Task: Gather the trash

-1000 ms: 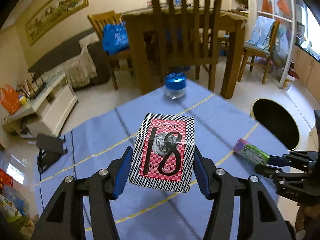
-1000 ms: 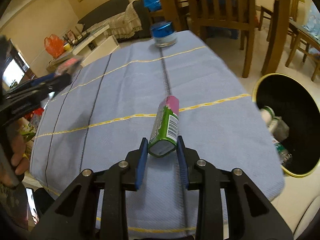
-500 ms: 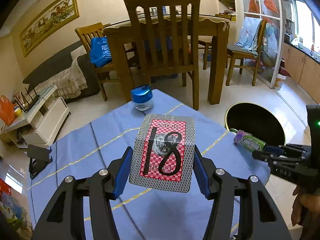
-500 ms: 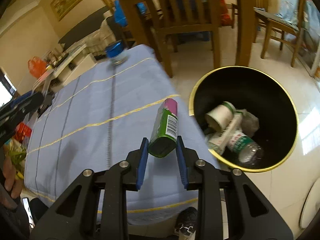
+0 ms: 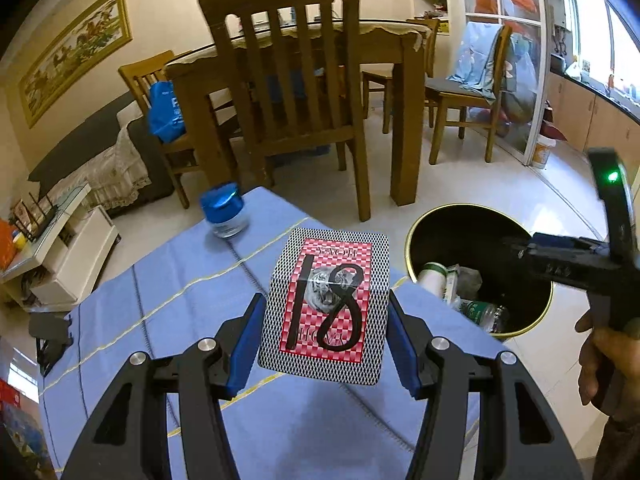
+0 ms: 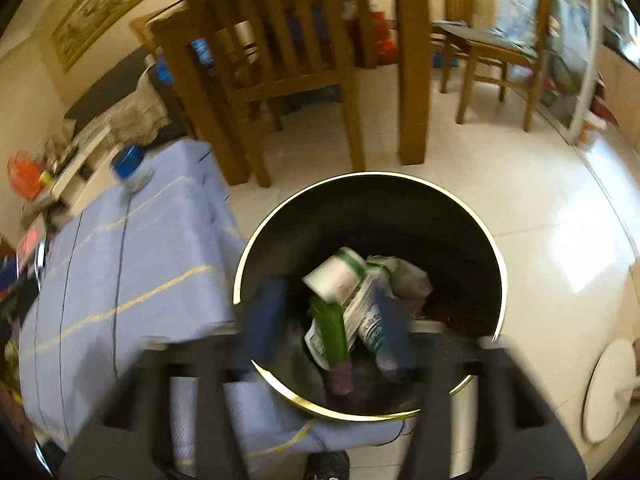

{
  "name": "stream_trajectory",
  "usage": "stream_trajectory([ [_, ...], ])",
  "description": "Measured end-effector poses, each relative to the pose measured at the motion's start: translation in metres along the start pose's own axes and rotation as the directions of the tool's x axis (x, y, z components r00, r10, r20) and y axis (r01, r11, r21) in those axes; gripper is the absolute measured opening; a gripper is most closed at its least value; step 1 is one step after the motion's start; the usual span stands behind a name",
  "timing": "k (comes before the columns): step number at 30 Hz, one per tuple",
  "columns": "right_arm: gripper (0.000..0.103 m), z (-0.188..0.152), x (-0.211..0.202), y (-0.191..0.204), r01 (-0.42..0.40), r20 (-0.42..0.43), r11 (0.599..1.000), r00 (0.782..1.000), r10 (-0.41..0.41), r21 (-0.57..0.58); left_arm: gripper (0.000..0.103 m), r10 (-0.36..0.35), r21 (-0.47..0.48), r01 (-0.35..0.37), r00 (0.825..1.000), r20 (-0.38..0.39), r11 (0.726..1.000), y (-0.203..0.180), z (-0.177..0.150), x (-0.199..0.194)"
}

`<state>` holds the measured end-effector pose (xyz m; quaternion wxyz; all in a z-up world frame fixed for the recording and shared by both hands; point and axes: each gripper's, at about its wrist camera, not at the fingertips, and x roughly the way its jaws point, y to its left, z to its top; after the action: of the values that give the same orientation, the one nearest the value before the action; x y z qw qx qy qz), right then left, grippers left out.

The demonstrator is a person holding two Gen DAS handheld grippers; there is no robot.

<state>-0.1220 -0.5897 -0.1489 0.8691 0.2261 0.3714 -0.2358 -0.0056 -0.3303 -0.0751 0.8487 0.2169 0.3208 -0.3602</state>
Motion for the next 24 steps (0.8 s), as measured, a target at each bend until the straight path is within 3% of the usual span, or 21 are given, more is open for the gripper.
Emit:
stream_trajectory([
  [5,0.078,-0.002,-0.016,-0.032,-0.005,0.075,0.997,0.997,-0.001,0.075,0.056,-0.024,0.023,0.025,1.0,-0.014,0.999,-0.019,0.008,0.014],
  [11,0.086,-0.027,-0.027,-0.083,0.029,0.093,0.979,0.995,-0.048,0.203,0.056,-0.056,0.078,0.058,0.998,-0.022,0.995,-0.053,0.018,0.028],
  [16,0.086,-0.043,-0.029,-0.12,0.055,0.077,0.961,0.994,-0.079,0.271,0.056,-0.09,0.137,0.092,0.996,-0.016,0.986,-0.089,0.035,0.037],
  [24,0.086,-0.056,-0.034,-0.141,0.067,0.077,0.951,0.993,-0.094,0.303,0.06,-0.154,0.161,0.158,0.987,-0.04,0.974,-0.122,0.048,0.056],
])
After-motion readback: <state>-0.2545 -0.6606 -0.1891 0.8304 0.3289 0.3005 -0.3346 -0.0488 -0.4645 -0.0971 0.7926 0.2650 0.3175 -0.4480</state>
